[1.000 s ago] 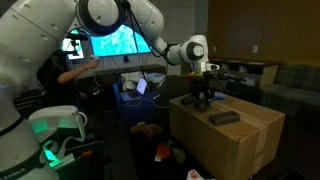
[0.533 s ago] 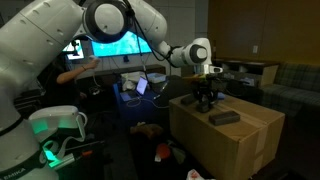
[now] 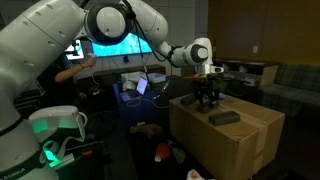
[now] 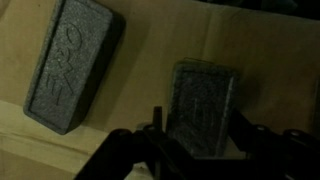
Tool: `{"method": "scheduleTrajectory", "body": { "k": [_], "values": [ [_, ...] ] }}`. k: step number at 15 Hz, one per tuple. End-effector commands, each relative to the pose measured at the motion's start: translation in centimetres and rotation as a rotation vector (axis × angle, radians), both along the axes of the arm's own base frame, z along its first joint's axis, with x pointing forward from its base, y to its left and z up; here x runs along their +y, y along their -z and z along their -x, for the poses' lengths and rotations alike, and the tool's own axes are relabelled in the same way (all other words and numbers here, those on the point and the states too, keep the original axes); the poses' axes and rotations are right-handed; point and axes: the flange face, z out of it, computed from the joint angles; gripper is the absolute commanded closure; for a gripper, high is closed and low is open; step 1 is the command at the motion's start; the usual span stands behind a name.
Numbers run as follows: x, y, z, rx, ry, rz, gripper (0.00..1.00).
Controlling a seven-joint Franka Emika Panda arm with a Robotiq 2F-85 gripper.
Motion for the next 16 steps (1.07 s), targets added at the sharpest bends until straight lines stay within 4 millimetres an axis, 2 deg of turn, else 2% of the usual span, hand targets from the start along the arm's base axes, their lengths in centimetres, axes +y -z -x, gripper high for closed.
{"method": "scheduleTrajectory", "body": {
  "k": [1, 5, 7, 11, 13, 16],
  "values": [
    [0.3, -1.4, -0.6, -0.014, -0.002, 0.006, 0.02],
    [1.2, -3.7, -0.3, -0.061, -0.011, -0.008, 0.0],
    [2.7, -5.2, 0.1, -0.091, -0.034, -0.028, 0.0],
    [7.1, -7.1, 1.2, -0.14, -0.099, -0.07, 0.0],
    [9.3, -7.1, 1.8, -0.145, -0.129, -0.092, 0.0],
    [11.4, -5.8, 2.8, -0.132, -0.16, -0.115, 0.0]
  ]
}}
